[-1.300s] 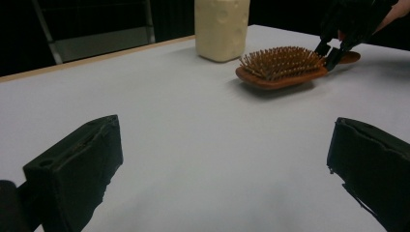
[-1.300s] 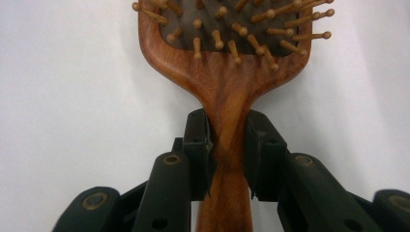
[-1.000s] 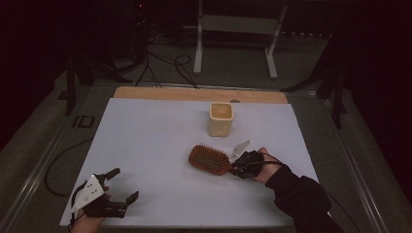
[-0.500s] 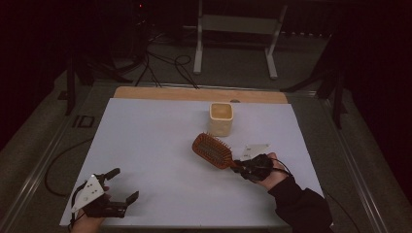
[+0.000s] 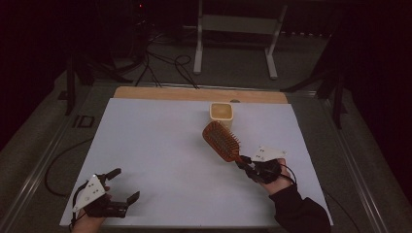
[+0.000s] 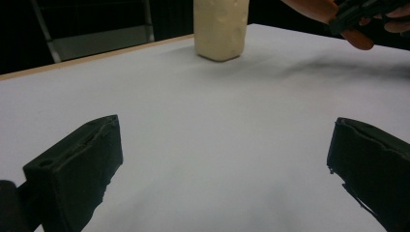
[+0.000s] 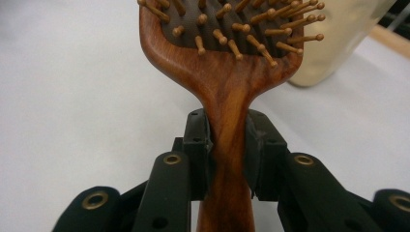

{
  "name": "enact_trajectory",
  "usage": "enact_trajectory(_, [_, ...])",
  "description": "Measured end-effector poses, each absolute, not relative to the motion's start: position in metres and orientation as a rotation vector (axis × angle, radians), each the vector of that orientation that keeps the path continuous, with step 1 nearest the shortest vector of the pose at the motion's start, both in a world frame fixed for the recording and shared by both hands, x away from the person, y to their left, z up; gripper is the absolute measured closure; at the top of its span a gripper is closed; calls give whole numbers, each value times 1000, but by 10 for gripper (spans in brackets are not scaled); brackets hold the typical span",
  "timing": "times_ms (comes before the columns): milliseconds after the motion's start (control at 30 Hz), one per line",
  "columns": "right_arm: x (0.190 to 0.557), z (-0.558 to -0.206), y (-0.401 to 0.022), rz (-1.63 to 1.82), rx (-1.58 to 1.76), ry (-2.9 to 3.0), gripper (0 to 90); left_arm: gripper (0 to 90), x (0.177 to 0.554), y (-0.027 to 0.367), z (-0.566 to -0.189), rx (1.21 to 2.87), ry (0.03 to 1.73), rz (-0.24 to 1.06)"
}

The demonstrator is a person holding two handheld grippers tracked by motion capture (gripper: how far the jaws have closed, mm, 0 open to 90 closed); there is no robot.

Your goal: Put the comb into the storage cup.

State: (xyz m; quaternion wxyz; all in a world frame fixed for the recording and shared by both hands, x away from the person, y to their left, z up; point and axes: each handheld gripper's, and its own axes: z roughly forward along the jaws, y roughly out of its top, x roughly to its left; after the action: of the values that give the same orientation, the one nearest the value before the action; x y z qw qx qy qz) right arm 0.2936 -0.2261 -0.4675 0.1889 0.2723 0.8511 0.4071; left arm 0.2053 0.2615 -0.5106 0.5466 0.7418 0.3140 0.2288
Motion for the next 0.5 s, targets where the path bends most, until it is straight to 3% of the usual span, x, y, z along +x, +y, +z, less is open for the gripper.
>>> enact_trajectory(500, [278,-461,-225,1177,738,2243,732,0,213,253,-490,1749,798,531])
